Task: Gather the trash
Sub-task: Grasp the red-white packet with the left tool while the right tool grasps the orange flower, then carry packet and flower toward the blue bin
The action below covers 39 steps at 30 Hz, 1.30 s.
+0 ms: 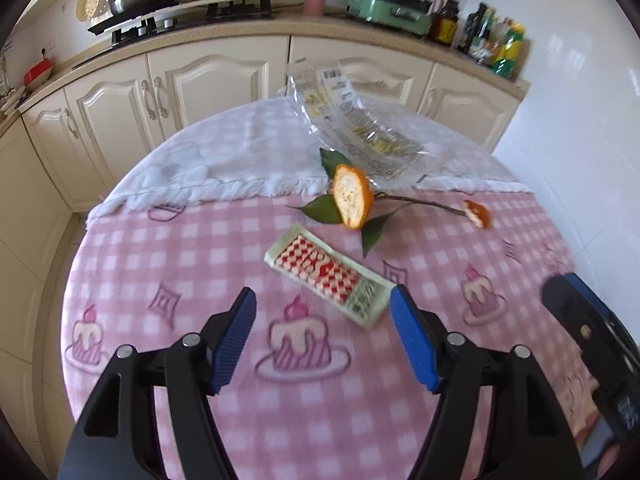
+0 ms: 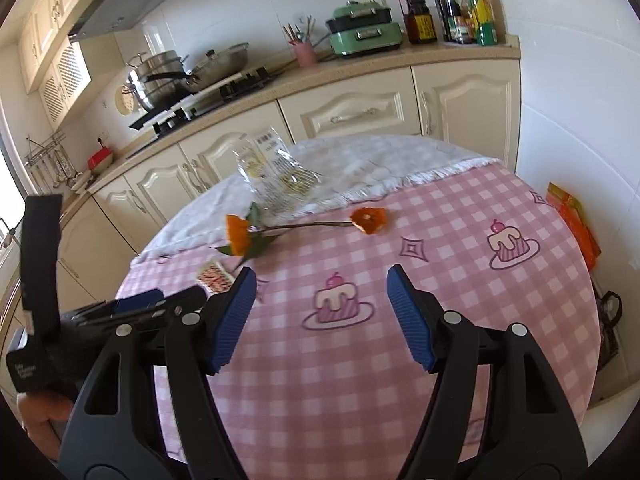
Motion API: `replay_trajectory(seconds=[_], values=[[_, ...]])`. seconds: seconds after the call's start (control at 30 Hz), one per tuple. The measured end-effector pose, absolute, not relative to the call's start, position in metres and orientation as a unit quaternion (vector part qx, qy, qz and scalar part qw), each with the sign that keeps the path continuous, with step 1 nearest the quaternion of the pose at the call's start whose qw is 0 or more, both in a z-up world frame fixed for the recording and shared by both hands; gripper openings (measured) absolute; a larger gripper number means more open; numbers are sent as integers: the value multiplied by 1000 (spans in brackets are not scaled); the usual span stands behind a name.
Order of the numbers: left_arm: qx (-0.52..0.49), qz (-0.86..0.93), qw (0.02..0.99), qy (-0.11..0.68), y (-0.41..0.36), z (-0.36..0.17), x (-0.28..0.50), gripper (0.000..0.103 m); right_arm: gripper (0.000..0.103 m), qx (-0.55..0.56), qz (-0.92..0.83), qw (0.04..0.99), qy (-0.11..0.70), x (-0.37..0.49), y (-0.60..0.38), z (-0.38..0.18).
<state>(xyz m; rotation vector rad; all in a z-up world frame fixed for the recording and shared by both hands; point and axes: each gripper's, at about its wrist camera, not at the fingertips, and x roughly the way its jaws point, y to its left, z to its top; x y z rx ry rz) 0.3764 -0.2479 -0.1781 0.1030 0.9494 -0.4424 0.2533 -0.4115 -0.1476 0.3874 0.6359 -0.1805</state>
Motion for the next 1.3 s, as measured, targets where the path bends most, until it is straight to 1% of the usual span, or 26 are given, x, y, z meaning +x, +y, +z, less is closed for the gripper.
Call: replay_trajectory(seconds=[0.23,0.33,0.37,0.4,0.43,0.47,0.53,0.63,0.8,0.83,0.93,1.07,1.13,1.17,1.2,1.3], values=[[65,-169,859,480,-269,-197,407,68,67,193,-78,918,336,276,-422,-158],[87,-166,860,475,-275,-199,408,68,67,190,-75,917,342,284,-423,-159],[83,-167,860,474,-274,-199,409,66,67,189,-74,917,343,286,-423,-159],[81,-166,863,470,-271,-198,409,54,67,187,-74,917,344,288,-422,-158],[78,-170,864,467,-268,-197,409,48,68,183,-71,918,346,292,-420,-158],[74,-174,863,468,-264,-197,409,46,68,181,-68,918,346,294,-419,-157],[67,-186,862,467,-257,-195,410,34,68,175,-63,918,350,302,-414,-156],[38,-202,860,466,-243,-192,411,22,68,175,-49,917,355,314,-406,-155],[13,-229,857,461,-219,-189,406,16,68,183,-13,911,369,344,-386,-159],[8,-232,856,461,-215,-188,405,12,68,180,-10,910,374,350,-380,-160],[-10,-241,859,452,-200,-180,405,7,68,163,3,908,385,372,-361,-165],[-23,-243,866,436,-181,-169,404,5,67,146,-12,905,400,396,-349,-173],[-29,-244,868,431,-173,-166,404,5,58,140,-21,904,404,401,-346,-176],[-34,-246,868,430,-168,-164,404,5,38,136,-20,902,410,404,-344,-178],[-40,-246,868,429,-165,-163,404,4,16,139,-11,899,414,404,-343,-180],[-55,-252,869,423,-150,-159,403,4,14,127,-16,902,413,399,-336,-181]])
